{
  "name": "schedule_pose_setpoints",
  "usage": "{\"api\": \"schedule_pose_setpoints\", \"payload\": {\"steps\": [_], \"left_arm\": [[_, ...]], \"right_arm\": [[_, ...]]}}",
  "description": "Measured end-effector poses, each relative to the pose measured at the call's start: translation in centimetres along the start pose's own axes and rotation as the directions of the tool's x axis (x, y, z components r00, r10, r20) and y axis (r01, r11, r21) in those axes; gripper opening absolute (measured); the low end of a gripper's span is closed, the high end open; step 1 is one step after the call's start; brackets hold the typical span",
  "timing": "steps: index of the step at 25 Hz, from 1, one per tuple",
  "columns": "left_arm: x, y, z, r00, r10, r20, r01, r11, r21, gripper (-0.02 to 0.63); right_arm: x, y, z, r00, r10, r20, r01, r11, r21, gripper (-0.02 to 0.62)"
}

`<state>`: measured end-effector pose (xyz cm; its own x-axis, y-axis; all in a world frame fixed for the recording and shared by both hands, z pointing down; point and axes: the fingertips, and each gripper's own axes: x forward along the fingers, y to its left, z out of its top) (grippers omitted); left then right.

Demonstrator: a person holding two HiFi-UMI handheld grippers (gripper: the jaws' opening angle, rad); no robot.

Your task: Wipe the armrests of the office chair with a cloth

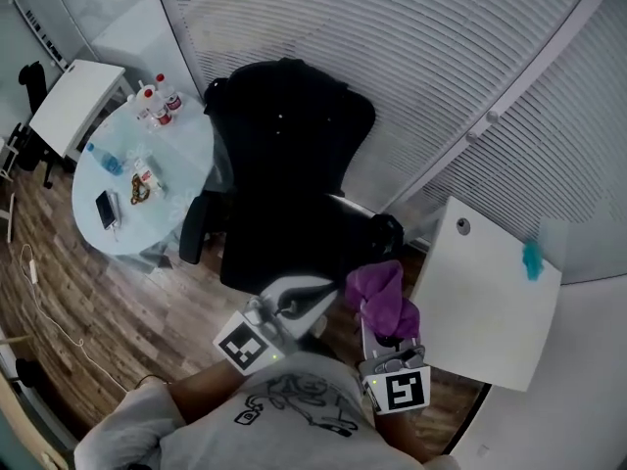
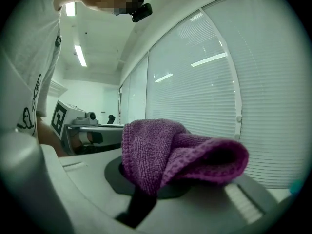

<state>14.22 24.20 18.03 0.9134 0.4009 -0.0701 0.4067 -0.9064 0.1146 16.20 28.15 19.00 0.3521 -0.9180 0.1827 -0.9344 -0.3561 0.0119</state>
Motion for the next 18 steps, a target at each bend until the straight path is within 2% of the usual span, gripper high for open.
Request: {"api": "schedule_pose_setpoints", "payload": {"steps": [3, 6, 9, 14, 18], "left_arm": [[-2.1, 1.2, -0.5, 0.997, 0.078, -0.006, -0.078, 0.997, -0.016, 0.002], [-4.6, 2.2, -0.5, 0.989, 0.149, -0.006, -0.149, 0.989, -0.01, 0.002], [-7.8, 3.5, -0.2, 0.97, 0.244, -0.004, -0.244, 0.97, -0.005, 0.002], [-14.4, 5.0, 0.7, 0.906, 0.423, 0.005, -0.423, 0.906, -0.011, 0.002], [-19.8, 6.5, 0.9, 0.85, 0.527, 0.029, -0.527, 0.85, 0.013, 0.002]], "right_arm": [[1.3, 2.1, -0.2, 0.996, 0.082, -0.022, -0.082, 0.996, -0.025, 0.032], [2.9, 4.5, 0.3, 0.99, 0.142, 0.0, -0.142, 0.99, -0.019, 0.032], [4.5, 7.4, 0.4, 0.973, 0.23, -0.001, -0.23, 0.973, -0.031, 0.032], [7.2, 13.3, 0.9, 0.917, 0.399, -0.005, -0.398, 0.915, -0.06, 0.032], [9.3, 18.6, 1.2, 0.864, 0.504, -0.007, -0.502, 0.86, -0.085, 0.032]]}}
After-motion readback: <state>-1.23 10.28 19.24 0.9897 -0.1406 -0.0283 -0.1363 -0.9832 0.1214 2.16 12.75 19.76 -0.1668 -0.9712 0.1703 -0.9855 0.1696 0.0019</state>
